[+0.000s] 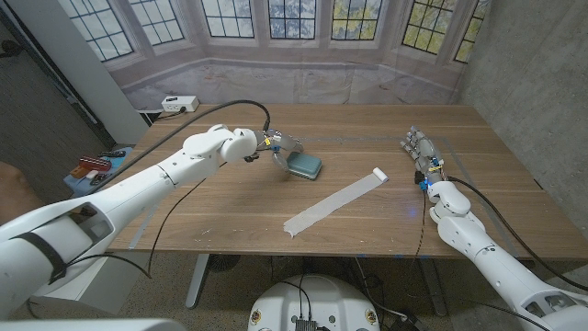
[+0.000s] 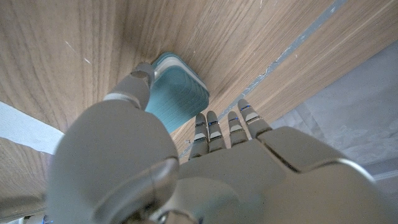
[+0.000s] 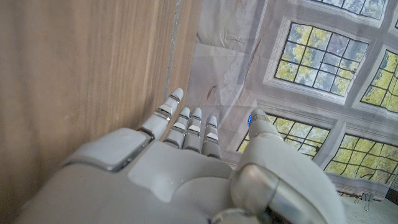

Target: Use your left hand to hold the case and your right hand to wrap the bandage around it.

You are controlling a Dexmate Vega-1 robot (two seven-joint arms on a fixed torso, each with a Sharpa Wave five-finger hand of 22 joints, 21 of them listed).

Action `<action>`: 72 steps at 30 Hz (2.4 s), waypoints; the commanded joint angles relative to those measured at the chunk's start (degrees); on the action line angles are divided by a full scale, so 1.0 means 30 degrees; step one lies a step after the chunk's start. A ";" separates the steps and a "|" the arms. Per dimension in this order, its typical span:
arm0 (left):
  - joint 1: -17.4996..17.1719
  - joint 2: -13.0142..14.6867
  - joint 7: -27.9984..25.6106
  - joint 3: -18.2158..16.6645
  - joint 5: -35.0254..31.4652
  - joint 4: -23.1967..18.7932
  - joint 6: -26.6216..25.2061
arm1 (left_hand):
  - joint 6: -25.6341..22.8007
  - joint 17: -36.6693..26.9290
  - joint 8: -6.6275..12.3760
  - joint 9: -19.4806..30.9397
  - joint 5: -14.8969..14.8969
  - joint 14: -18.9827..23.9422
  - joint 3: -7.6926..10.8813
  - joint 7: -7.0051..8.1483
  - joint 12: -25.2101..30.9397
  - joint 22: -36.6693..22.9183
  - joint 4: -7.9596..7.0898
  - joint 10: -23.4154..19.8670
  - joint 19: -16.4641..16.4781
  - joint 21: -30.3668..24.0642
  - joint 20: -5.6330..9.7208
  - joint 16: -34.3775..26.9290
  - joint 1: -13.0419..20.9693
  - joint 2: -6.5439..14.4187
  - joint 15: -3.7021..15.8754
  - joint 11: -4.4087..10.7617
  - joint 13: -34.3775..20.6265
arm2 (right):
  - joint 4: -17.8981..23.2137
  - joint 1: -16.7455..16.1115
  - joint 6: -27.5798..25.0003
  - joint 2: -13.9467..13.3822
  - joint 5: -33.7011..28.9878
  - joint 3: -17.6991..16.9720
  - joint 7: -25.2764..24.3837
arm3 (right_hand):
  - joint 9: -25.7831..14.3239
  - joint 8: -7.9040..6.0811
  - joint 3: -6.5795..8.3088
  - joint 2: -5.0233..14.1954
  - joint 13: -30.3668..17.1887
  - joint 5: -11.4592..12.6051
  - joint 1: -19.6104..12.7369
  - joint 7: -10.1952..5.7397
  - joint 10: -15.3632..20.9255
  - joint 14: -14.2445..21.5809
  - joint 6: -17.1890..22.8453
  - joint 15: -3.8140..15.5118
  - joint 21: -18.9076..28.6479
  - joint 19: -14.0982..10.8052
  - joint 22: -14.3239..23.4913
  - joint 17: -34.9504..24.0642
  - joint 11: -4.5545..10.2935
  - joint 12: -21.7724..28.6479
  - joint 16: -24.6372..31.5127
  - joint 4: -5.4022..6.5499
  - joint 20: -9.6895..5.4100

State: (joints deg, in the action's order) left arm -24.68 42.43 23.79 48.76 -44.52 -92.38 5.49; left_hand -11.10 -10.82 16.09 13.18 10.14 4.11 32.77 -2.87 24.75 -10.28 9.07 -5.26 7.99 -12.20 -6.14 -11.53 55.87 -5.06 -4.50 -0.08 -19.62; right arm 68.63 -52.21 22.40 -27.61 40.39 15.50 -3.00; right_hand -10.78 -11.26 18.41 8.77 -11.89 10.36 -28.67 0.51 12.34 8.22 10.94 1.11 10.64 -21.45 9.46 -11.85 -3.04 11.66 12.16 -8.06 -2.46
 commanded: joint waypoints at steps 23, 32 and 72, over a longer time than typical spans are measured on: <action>-0.0424 -0.0265 -0.0923 0.0277 -0.0610 -0.0173 -0.0834 | -0.2273 -0.0129 0.1327 0.0509 0.0002 0.1473 -0.0710 0.0160 0.1415 -0.0067 -0.0027 -0.1583 0.1134 -0.0237 0.0265 -0.0253 0.0553 0.0249 0.0565 0.0513 -0.0917 | -0.0525 -0.0115 0.0104 -0.0018 0.0496 -0.0184 0.0611 | -0.0076 -0.0003 0.0012 0.0039 -0.0042 0.0109 -0.0118 -0.0015 0.0011 -0.0007 0.0052 -0.0026 0.0127 -0.0143 0.0094 -0.0087 -0.0050 0.0067 0.0130 -0.0004 -0.0007; -0.0878 -0.0142 -0.2238 0.0165 -0.1221 -0.0430 -0.1075 | -0.4318 -0.0255 0.2655 0.0887 0.0075 0.3188 -0.1109 0.0329 0.2568 -0.0076 -0.0012 -0.3389 0.2098 -0.0407 0.0276 -0.0602 0.0892 0.0449 0.1299 0.1137 -0.1566 | -0.0563 -0.0230 0.0177 0.0021 0.0625 -0.0263 0.0655 | -0.0077 -0.0008 0.0003 0.0032 -0.0042 0.0107 -0.0116 0.0031 0.0015 0.0003 0.0062 -0.0047 0.0136 -0.0170 0.0094 -0.0086 -0.0079 0.0068 0.0133 -0.0004 0.0022; -0.0683 -0.0190 -0.2391 -0.0132 -0.0468 -0.0069 -0.0434 | -0.5632 -0.0466 0.3877 0.1289 0.0170 0.4457 -0.1599 0.0843 0.3351 -0.0090 -0.0174 -0.4737 0.2657 -0.0342 0.0655 -0.0702 0.0923 0.0797 0.1997 0.1924 -0.2191 | 0.3034 -0.1063 -0.1575 -0.1823 -0.1077 0.0103 -0.1050 | -0.0077 -0.0013 -0.0026 0.0030 -0.0044 0.0104 -0.0106 -0.0018 0.0002 -0.0056 0.0075 -0.0040 0.0118 -0.0131 0.0094 -0.0088 -0.0044 0.0064 0.0111 0.0006 -0.0042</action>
State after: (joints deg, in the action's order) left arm -27.24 42.15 16.67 48.59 -47.11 -93.16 3.32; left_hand -25.95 -11.97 24.41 15.72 10.41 16.68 28.10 -0.48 34.34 -10.25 8.54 -18.75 15.47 -13.04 -4.19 -13.37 57.74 -3.97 1.30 5.43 -25.92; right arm 73.16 -54.11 20.42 -30.63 39.72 15.19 -3.51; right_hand -10.78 -11.26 18.42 8.77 -11.89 10.36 -28.67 0.51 12.34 8.22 10.94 1.11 10.64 -21.45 9.46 -11.84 -3.03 11.65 12.16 -8.06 -2.46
